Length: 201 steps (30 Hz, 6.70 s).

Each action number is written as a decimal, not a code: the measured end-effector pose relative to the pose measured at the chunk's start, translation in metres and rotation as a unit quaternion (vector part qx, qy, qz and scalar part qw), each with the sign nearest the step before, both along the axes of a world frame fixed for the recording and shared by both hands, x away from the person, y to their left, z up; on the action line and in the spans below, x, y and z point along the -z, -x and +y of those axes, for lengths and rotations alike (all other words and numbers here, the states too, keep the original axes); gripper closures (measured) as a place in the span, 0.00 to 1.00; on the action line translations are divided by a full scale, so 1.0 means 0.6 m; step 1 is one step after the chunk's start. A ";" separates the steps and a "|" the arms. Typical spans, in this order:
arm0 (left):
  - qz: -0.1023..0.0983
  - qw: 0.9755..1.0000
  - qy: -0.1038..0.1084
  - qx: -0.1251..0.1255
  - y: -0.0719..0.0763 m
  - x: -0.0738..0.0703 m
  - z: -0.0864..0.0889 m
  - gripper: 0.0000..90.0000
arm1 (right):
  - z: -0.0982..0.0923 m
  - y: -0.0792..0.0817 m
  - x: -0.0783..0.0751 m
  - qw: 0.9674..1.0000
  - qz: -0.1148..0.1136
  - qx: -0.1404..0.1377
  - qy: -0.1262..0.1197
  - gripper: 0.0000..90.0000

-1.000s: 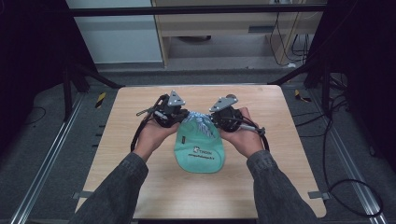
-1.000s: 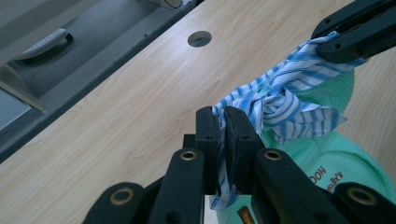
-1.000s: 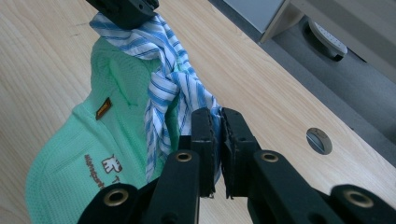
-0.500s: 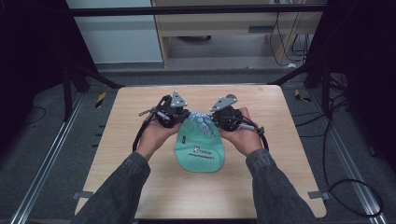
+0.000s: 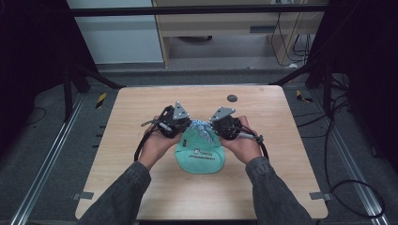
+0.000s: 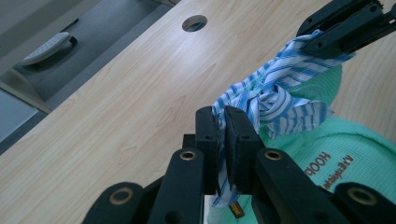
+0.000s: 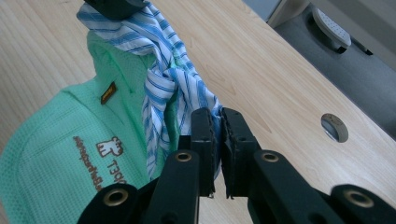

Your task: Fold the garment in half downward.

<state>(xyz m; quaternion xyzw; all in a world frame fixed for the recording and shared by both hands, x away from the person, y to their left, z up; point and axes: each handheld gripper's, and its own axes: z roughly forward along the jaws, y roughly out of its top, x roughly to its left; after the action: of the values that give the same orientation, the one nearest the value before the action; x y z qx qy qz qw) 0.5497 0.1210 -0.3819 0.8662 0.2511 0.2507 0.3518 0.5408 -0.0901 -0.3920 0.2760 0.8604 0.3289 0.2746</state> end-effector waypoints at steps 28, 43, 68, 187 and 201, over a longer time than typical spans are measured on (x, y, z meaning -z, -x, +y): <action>0.027 0.999 0.012 0.020 0.072 0.057 0.023 0.94 | 0.016 0.070 0.063 0.999 0.004 -0.033 0.023 0.93; 0.047 0.998 0.016 0.030 0.111 0.101 0.037 0.94 | 0.023 0.102 0.093 0.998 0.016 -0.055 0.032 0.93; 0.067 0.997 0.017 0.035 0.140 0.146 0.050 0.94 | 0.030 0.141 0.125 0.996 0.034 -0.075 0.029 0.92; 0.119 0.989 0.020 -0.081 0.135 0.151 0.193 0.06 | -0.138 0.142 0.137 0.990 0.090 0.091 -0.054 0.06; 0.129 0.981 0.023 -0.141 0.098 0.165 0.246 0.06 | -0.185 0.108 0.152 0.978 0.104 0.158 -0.092 0.06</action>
<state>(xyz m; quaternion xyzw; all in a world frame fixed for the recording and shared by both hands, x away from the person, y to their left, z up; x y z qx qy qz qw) 0.4910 0.2683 -0.4806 0.8390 0.4196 0.1781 0.2972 0.4761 -0.2010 -0.4834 0.4651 0.7960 0.3285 0.2053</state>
